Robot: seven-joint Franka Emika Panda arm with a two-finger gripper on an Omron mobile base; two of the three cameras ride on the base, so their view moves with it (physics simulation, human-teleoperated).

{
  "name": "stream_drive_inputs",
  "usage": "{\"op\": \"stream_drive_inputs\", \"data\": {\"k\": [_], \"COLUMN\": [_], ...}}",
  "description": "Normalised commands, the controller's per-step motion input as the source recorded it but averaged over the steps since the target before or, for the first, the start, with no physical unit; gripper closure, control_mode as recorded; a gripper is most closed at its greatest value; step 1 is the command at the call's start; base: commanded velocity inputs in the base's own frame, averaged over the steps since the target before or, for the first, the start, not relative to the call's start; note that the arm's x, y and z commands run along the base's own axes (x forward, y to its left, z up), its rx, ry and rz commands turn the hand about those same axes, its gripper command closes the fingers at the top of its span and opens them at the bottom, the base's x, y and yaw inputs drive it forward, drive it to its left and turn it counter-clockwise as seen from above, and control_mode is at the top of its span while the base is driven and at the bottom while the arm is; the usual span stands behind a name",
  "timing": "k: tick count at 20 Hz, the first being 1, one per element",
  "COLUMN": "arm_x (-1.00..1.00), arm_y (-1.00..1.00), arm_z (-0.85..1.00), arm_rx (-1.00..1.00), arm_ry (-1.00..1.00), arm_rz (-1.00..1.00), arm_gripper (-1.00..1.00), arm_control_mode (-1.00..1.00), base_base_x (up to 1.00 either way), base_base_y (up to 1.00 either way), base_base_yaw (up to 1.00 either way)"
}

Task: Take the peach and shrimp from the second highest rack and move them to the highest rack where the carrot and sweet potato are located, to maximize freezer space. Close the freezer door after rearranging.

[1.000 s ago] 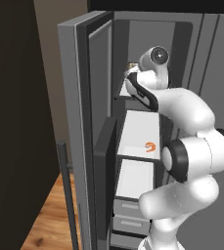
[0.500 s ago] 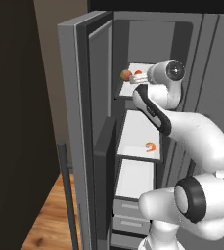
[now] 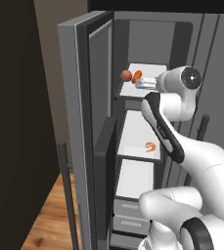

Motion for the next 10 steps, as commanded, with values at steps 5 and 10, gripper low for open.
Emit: {"op": "stream_drive_inputs", "data": {"k": [5,10], "arm_x": [-0.51,-0.36], "arm_y": [0.07,0.00], "arm_z": [-0.32,-0.37], "arm_rx": [0.00,0.00], "arm_ry": [0.12,0.20], "arm_rz": [-0.05,-0.01], "arm_gripper": [-1.00,-1.00], "arm_control_mode": [-1.00,-1.00], "base_base_x": [0.00,0.00], "base_base_y": [0.00,0.00], "base_base_yaw": [0.00,0.00]}}
